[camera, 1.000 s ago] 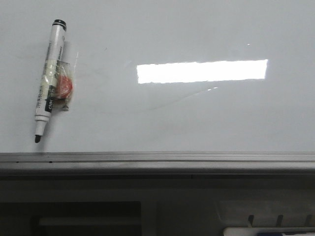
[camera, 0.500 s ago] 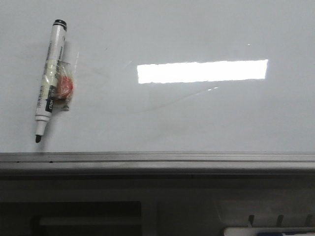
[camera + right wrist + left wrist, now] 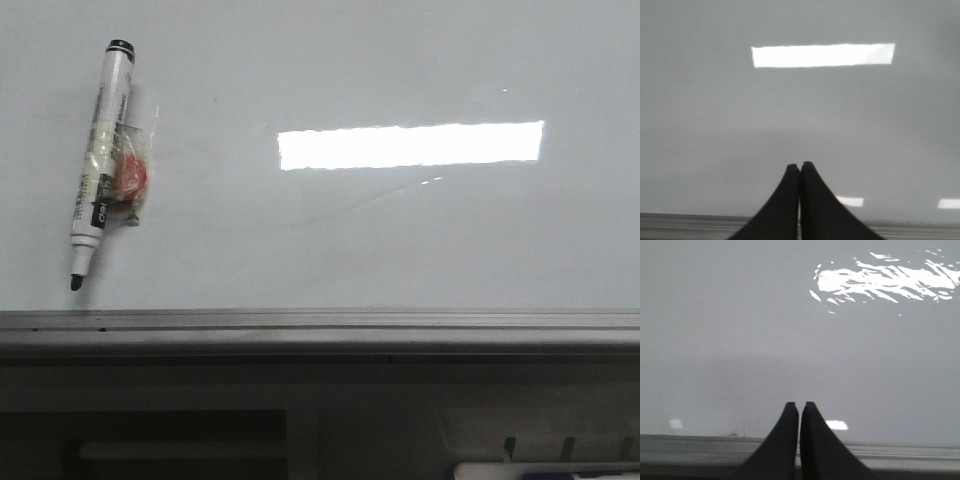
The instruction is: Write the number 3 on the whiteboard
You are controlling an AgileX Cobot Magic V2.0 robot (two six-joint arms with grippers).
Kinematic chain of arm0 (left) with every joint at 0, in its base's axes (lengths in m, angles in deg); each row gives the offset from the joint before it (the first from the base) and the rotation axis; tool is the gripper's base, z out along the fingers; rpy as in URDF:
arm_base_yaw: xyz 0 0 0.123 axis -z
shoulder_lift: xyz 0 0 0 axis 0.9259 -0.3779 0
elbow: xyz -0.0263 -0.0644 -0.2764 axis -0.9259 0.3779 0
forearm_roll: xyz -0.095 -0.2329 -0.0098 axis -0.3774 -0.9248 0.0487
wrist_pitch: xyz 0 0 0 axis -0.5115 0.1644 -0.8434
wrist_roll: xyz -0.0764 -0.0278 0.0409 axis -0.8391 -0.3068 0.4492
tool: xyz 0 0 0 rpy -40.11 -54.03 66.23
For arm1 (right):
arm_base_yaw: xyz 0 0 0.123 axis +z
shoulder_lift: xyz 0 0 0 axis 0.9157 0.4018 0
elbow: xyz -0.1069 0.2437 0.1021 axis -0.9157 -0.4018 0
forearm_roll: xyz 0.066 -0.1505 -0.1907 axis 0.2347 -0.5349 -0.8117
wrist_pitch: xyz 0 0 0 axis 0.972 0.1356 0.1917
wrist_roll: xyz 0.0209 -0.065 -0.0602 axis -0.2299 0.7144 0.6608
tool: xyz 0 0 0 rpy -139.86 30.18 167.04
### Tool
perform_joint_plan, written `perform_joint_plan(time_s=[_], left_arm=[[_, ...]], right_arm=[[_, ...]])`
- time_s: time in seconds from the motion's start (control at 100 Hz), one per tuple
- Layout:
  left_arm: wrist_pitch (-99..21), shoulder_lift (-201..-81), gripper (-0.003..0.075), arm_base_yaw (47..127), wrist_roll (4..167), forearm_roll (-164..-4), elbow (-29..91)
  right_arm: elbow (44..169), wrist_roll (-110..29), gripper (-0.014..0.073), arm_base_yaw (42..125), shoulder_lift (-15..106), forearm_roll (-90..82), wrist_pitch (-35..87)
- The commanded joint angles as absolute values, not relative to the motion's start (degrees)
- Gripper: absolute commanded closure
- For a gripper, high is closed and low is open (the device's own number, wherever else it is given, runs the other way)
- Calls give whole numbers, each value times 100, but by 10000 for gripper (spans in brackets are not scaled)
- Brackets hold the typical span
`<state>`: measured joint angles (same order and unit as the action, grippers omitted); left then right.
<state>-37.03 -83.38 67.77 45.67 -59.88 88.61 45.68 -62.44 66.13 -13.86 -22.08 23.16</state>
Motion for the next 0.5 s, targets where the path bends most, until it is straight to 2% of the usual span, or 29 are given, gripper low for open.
perform_joint_plan(time_s=[0.0, 0.23, 0.49], left_arm=[[-4276, -8200, 741, 6801, 4504, -6378, 8926], [-4535, -8200, 741, 6801, 4504, -6725, 8926], [-4609, -8200, 741, 6801, 4504, -7019, 8829]], right_arm=[[4383, -6192, 655, 6635, -1473, -2261, 1933], [4482, -6192, 655, 6635, -1463, -1563, 2301], [4605, -6192, 655, 6635, -1463, -917, 2192]])
